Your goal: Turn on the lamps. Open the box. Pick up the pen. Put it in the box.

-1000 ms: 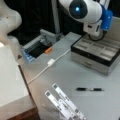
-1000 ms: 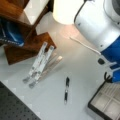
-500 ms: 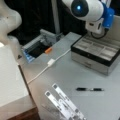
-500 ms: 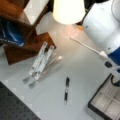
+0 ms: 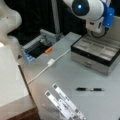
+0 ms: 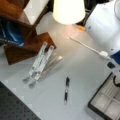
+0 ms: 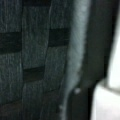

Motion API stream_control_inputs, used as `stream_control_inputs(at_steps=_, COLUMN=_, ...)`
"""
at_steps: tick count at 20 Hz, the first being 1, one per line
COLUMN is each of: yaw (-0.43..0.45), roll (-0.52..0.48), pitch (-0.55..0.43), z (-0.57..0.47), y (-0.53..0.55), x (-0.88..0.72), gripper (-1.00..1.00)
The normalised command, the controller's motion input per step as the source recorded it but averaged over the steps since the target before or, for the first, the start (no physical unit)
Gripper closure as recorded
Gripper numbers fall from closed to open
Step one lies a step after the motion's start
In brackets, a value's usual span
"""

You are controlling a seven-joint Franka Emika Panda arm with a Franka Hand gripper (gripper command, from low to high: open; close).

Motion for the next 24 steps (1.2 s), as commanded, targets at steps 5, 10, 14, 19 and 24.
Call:
stream_control_inputs(at_steps=5, yaw=-0.192, roll=0.101, pitch=0.028, z=-0.06, y=0.27, x=-0.04, gripper=-1.00)
stream_control_inputs(at_steps=10, yaw=-0.164, roll=0.103, pitch=0.062, z=-0.05, y=0.18, x=-0.04, gripper=-1.00)
stream_control_inputs(at_steps=14, yaw=-0.154, roll=0.108, pitch=0.075, z=-0.05, y=0.08, x=-0.05, gripper=-1.00)
stream_control_inputs(at_steps=19, yaw=-0.158, roll=0.125, pitch=0.085, z=-0.02, y=0.04, x=-0.06, gripper=-1.00)
stream_control_inputs(at_steps=24, yaw=-0.166, roll=0.148, pitch=0.087, z=0.04, y=0.11, x=-0.07, gripper=-1.00)
